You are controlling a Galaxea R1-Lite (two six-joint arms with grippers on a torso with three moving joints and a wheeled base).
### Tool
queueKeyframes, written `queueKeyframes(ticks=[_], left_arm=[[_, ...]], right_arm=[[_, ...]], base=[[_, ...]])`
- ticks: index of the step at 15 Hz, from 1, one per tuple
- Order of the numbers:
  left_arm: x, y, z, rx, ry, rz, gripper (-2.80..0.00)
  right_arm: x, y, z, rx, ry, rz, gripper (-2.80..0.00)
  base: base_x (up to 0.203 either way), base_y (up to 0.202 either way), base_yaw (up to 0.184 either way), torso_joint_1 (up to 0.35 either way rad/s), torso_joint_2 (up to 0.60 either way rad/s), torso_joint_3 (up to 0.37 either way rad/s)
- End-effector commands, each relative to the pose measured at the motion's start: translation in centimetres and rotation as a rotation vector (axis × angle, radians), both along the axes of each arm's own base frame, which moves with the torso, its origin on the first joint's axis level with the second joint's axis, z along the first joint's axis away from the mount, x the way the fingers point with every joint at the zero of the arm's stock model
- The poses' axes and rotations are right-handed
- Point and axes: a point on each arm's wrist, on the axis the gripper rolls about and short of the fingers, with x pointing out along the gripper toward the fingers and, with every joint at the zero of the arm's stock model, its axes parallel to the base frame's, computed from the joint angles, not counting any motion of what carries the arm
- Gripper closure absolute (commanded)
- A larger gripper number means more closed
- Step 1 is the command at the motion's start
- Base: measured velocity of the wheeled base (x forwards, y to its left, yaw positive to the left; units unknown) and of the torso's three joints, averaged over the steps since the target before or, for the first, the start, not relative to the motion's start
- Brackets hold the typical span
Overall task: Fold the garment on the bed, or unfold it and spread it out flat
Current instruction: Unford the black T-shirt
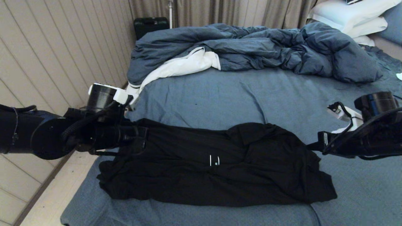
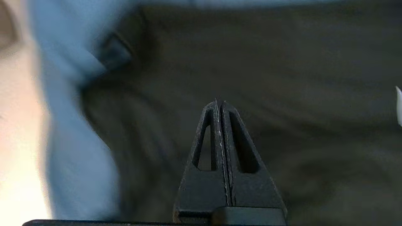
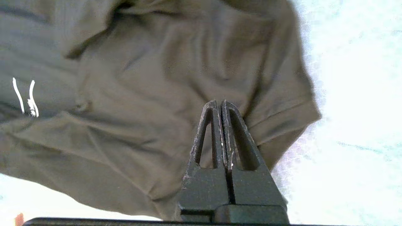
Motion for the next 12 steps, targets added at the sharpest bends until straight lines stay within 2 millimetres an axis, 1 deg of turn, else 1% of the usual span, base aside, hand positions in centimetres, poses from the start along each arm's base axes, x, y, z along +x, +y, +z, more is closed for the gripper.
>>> queueKeyframes(ticks=[1,5,7,8,9,10,12], left_arm=[[-1.2,-0.8,0.0,-0.005,0.043,-0.018,0.0],[-2.1,-1.7,-0.6,0.003,0.077,-0.041,0.0],[-2.7,-2.6,-0.6,0.022,0.07,-0.083,0.0],[-3.3,-3.1,-0.6,0.039,0.067,-0.121,0.0],[-4.1,-3.8,-0.9,0.059,0.073,-0.163,-2.68],[-4.8,-4.3,-1.4,0.085,0.086,-0.19,-2.8],[-5.0,-4.8,-2.4,0.115,0.112,-0.204,-2.8]], right_arm=[[-0.3,0.1,0.2,-0.002,-0.003,0.005,0.0],[-0.5,0.2,-0.1,0.001,0.006,0.009,0.0],[-0.7,0.2,-0.4,-0.001,0.016,0.01,0.0],[-0.7,0.2,-0.6,-0.001,0.021,0.011,0.0],[-0.7,0.2,-0.8,-0.001,0.029,0.012,0.0],[-0.7,0.2,-1.0,0.0,0.035,0.013,0.0],[-0.9,0.3,-1.4,0.0,0.05,0.016,0.0]], base=[[0.0,0.0,0.0,0.0,0.0,0.0],[0.0,0.0,0.0,0.0,0.0,0.0],[0.0,0.0,0.0,0.0,0.0,0.0],[0.0,0.0,0.0,0.0,0.0,0.0],[0.0,0.0,0.0,0.0,0.0,0.0],[0.0,0.0,0.0,0.0,0.0,0.0],[0.0,0.0,0.0,0.0,0.0,0.0]])
